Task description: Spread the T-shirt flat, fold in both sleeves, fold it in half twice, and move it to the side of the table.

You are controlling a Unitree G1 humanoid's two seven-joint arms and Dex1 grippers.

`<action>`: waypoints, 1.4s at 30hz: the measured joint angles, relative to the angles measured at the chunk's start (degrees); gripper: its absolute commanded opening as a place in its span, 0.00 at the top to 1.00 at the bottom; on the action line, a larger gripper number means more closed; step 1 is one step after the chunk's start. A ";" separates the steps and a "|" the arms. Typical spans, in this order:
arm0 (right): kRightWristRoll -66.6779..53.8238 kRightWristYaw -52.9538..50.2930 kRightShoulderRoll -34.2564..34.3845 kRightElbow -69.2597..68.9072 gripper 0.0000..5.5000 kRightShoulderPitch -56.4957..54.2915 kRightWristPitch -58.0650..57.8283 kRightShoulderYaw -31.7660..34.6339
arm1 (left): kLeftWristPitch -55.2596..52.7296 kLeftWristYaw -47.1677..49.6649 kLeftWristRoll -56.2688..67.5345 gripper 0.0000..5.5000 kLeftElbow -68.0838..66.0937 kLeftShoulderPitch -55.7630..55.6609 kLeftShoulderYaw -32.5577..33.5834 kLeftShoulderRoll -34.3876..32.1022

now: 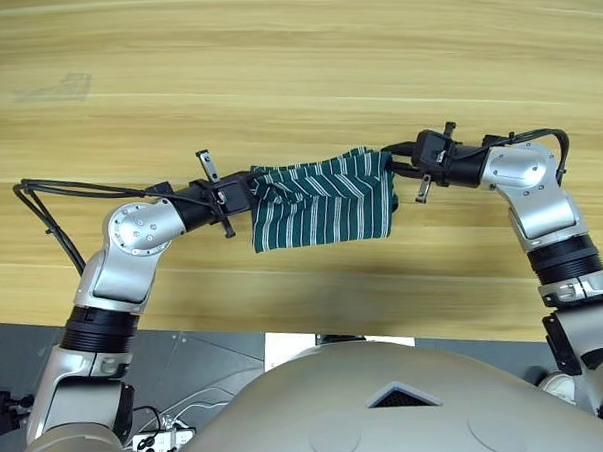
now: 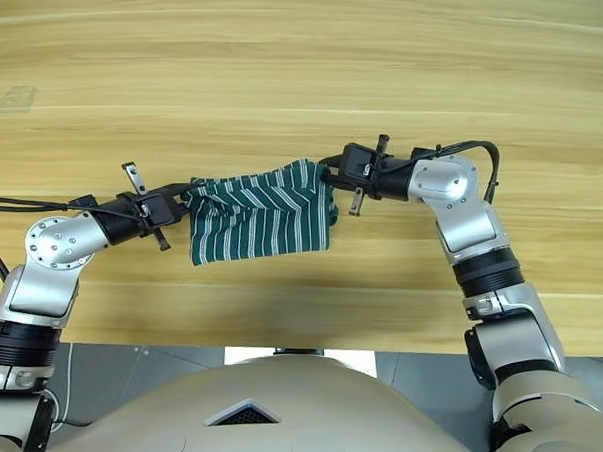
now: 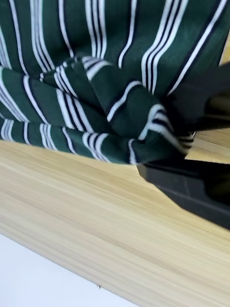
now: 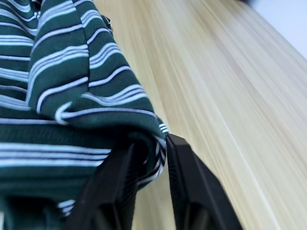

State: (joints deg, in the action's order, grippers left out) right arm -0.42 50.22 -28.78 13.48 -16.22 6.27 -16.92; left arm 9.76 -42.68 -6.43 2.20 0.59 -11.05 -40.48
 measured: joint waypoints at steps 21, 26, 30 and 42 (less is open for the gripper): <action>-0.35 -13.57 12.93 4.92 0.25 -0.91 11.65 3.19 | 1.58 31.27 10.29 0.28 -9.06 -7.34 20.28 21.98; 6.95 -10.78 15.08 7.77 0.25 -7.52 12.53 -4.71 | 2.48 34.31 11.16 0.28 -1.26 -5.69 23.54 23.13; 16.12 -12.84 15.19 22.95 0.25 -16.54 16.44 -9.50 | 1.30 34.27 11.11 0.28 3.45 -4.93 23.04 23.56; 28.83 -30.91 9.35 58.13 0.25 -34.52 12.57 -16.02 | 0.28 32.49 8.84 0.28 8.24 -3.04 17.99 24.07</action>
State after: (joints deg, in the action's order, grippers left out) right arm 28.41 19.31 -19.43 71.61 -50.75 18.83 -32.93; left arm 10.05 -10.19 2.40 10.44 -2.46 6.94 -16.41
